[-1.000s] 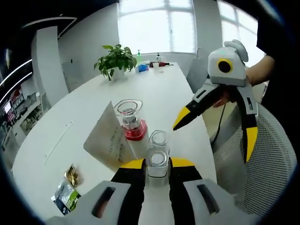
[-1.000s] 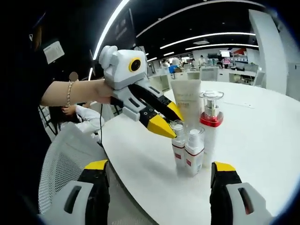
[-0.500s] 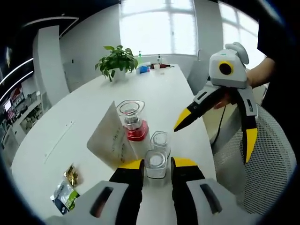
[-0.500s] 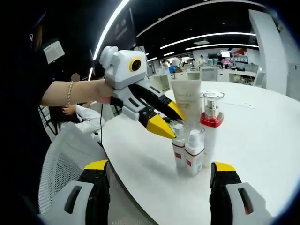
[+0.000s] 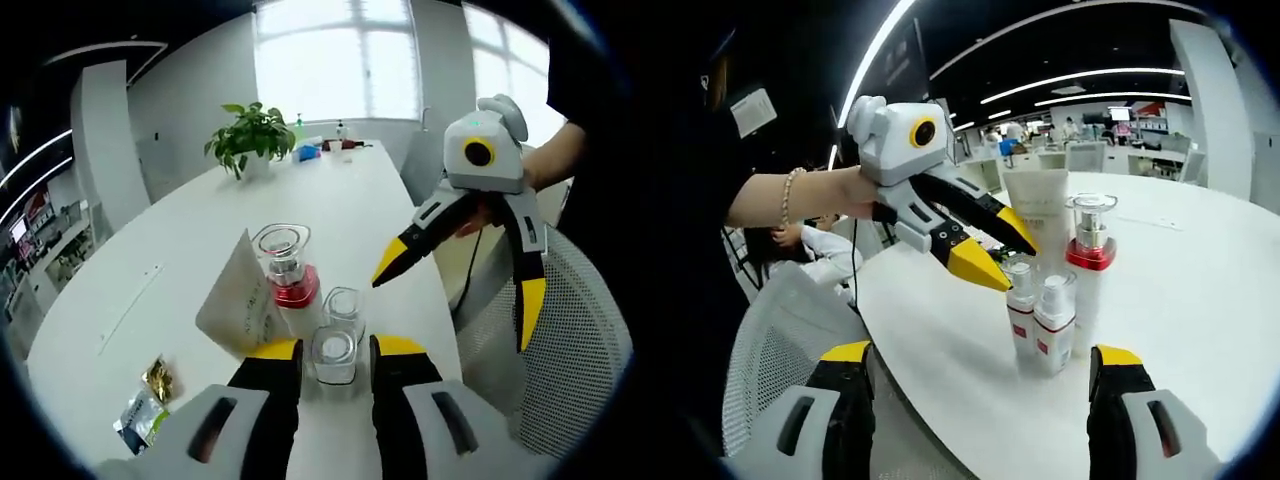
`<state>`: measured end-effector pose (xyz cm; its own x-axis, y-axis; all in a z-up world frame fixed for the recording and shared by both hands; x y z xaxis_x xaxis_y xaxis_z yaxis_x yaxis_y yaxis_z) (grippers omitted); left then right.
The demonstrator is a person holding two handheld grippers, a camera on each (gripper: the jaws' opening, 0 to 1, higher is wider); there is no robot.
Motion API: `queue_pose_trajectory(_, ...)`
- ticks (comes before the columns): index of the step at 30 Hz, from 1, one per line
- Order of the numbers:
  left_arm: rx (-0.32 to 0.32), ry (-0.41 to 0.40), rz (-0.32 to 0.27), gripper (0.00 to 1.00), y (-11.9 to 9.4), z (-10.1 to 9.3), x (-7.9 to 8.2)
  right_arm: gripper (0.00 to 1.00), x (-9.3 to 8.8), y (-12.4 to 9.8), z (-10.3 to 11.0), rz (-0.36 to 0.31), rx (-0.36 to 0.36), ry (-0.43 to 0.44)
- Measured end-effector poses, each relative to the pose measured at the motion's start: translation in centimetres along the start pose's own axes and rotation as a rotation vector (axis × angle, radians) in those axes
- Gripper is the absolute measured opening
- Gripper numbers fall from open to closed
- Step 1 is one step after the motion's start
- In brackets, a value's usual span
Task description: Arrange the skincare products in the storage area until every visible bottle or jar stands upright without overlapping.
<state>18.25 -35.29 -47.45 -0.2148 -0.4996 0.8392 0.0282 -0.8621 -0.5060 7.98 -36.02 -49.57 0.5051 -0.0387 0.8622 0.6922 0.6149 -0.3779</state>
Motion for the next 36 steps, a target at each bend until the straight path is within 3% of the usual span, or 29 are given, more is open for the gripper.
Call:
queue_pose_trajectory(12, 0.061, -0.026, -0.052, 0.33, -3.1, -0.2, 2.1, 0.98, 0.1, -0.1, -0.2, -0.006, -0.014, -0.007)
queue_pose_trajectory(25, 0.158, -0.135, -0.025, 0.46, -6.1, -0.6, 0.4, 0.99, 0.4, -0.1, -0.5, -0.038, -0.006, 0.005)
queue_pose_trajectory(36, 0.263, -0.288, -0.02, 0.6, -8.1, 0.2, -1.1, 0.99, 0.7, -0.5, -0.3, -0.042, -0.008, -0.022)
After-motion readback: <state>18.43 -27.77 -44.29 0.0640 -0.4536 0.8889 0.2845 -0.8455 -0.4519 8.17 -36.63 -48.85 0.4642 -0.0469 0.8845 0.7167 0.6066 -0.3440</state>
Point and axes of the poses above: the point that each gripper's makers call its tool centre point, and the gripper's own axes: y roughly forward along the fingers, z roughly to its left, x roughly out of its top, the point moved 3 cm from there along -y, roughly backward along the fingers, and after that the axes turned 14 degrees about x, right-handed, at the moved point
